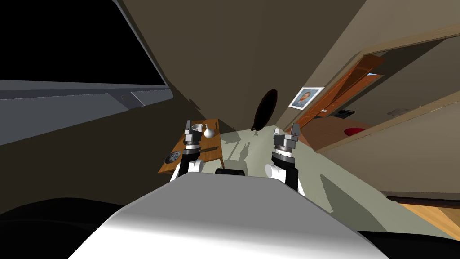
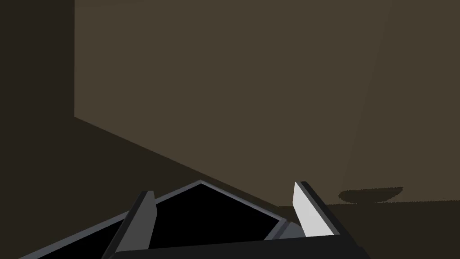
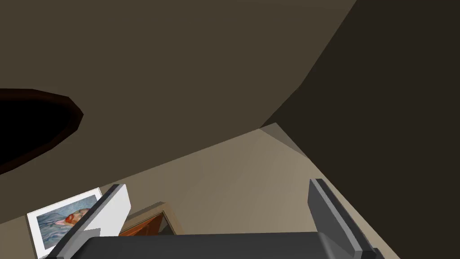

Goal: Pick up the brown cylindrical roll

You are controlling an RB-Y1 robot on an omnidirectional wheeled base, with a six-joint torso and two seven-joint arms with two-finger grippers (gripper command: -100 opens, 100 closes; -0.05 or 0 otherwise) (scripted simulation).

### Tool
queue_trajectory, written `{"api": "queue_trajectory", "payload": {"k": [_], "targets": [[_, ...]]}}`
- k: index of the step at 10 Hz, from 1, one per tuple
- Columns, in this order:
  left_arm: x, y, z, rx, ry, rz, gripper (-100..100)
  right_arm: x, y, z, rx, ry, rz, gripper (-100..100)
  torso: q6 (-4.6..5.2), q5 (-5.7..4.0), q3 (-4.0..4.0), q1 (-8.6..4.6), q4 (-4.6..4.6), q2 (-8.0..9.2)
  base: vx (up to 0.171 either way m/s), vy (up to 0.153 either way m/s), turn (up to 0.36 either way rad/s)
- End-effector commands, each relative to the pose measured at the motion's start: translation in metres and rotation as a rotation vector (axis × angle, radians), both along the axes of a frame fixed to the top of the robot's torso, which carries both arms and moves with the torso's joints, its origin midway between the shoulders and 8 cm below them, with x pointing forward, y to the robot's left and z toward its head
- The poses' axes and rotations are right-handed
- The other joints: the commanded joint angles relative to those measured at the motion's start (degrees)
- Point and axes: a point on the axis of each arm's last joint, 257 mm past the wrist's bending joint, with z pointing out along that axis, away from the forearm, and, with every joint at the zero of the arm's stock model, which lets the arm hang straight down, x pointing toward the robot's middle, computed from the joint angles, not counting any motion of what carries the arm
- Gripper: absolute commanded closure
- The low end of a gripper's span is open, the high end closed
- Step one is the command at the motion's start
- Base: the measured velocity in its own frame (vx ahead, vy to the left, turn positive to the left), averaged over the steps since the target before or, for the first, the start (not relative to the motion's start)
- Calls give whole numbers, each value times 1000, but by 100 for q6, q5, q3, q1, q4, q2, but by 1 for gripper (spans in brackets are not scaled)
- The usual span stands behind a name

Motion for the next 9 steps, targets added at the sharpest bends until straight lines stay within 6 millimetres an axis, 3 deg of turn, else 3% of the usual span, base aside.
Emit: {"api": "queue_trajectory", "payload": {"k": [1, 5, 9], "targets": [[6, -2, -7, -3, 24, -26, -100, 0, 0, 0, 0, 0, 0, 0, 0, 0, 0, 0, 0, 0, -34, 8, -48], [26, -4, -30, -30, 103, -93, -100, 0, 0, 0, 0, 0, 0, 0, 1, 4, 13, 17, 5, 22, -63, 29, -81], [59, -1, -73, -85, 241, -158, -100, 0, 0, 0, 0, 0, 0, 0, 2, 4, 12, 19, 5, 20, -58, 40, -129]]}}
